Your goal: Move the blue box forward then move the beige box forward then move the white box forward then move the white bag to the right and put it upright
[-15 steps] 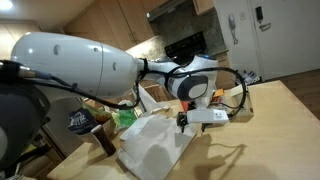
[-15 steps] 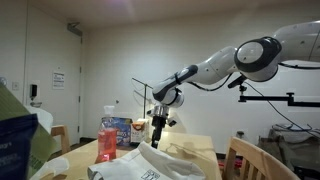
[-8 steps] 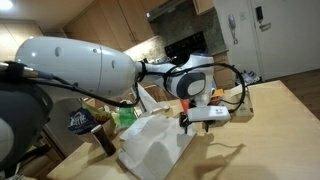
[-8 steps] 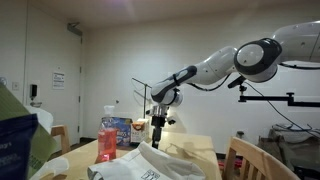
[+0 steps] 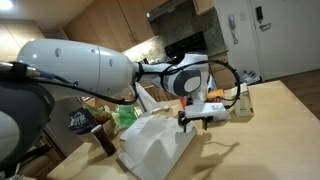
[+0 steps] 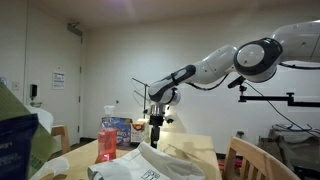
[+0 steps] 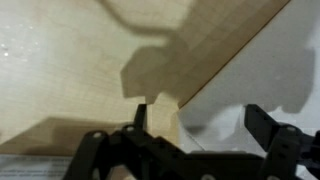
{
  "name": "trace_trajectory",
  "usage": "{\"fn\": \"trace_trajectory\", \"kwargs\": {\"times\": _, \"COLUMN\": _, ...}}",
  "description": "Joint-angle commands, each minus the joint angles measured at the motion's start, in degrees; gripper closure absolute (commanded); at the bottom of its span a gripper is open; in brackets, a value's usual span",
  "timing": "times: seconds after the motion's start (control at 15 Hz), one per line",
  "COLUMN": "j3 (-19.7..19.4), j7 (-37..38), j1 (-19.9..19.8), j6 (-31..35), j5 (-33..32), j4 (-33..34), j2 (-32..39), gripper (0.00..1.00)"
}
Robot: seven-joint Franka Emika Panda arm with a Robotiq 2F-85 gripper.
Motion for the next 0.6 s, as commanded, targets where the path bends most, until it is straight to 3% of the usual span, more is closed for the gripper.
{"fn": "trace_trajectory", "kwargs": {"times": 0.0, "j3": 1.86, "j7": -0.15, "j1": -0.95, "j6": -3.93, "j5": -0.08, "j4": 4.54, "j2": 2.36, "gripper": 0.0}}
{"fn": "trace_trajectory", "kwargs": {"times": 0.53, "j3": 3.0, "j7": -1.1, "j1": -1.1, "j6": -8.62, "j5": 0.26, "j4": 7.05, "j2": 4.43, "gripper": 0.0}}
